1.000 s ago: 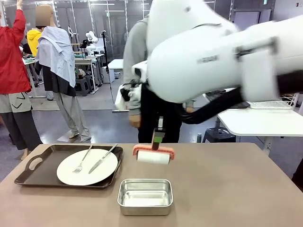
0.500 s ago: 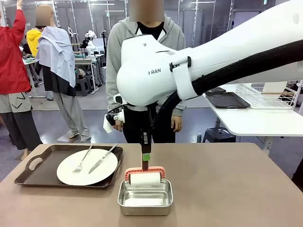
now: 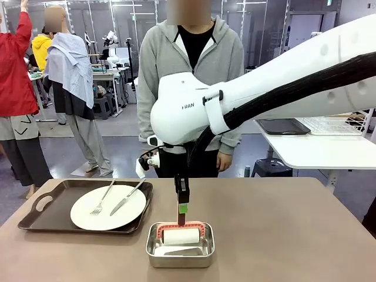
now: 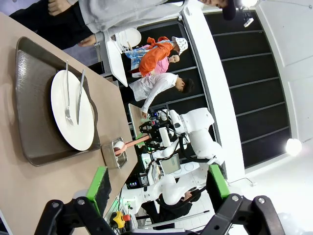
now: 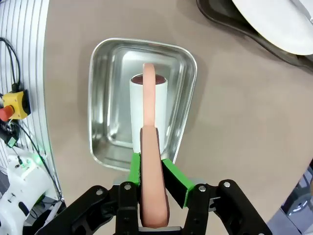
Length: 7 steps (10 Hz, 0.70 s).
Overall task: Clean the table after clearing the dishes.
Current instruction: Place the Lint Roller back on top of the Airtight Container.
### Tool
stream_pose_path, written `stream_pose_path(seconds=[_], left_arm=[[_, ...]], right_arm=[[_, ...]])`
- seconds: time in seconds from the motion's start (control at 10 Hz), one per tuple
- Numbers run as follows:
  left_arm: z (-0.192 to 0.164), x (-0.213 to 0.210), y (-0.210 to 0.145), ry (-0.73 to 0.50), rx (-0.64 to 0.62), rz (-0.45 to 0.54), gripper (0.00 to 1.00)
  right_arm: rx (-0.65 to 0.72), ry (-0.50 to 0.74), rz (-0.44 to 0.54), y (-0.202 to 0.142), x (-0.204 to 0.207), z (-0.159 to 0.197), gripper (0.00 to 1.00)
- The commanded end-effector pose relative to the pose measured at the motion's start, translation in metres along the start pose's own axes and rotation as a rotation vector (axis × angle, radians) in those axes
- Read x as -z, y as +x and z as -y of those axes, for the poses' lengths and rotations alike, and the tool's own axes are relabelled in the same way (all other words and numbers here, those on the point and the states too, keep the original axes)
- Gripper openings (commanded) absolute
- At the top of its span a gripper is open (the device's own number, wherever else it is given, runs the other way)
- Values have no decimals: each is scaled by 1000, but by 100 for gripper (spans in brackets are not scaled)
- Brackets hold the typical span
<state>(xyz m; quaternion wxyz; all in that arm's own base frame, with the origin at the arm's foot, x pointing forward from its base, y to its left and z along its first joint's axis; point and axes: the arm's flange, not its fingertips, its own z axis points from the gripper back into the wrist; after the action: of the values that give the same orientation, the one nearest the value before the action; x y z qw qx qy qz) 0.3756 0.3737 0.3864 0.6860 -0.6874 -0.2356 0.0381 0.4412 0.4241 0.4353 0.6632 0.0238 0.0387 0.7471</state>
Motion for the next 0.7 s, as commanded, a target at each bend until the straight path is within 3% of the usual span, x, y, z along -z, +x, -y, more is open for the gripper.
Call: stream_pose_path(seconds=[0.0,0.5,0.6], left_arm=[[1,-2,-2,14,-8,-2,100],[1,-2,-2,14,-8,-2,100],[1,-2,-2,14,-8,-2,100]], right_arm=[[-13,19,33,4,8,13,23],[65,46,11,-6,30,53,23],[74,40,8,-9,29,54,47]])
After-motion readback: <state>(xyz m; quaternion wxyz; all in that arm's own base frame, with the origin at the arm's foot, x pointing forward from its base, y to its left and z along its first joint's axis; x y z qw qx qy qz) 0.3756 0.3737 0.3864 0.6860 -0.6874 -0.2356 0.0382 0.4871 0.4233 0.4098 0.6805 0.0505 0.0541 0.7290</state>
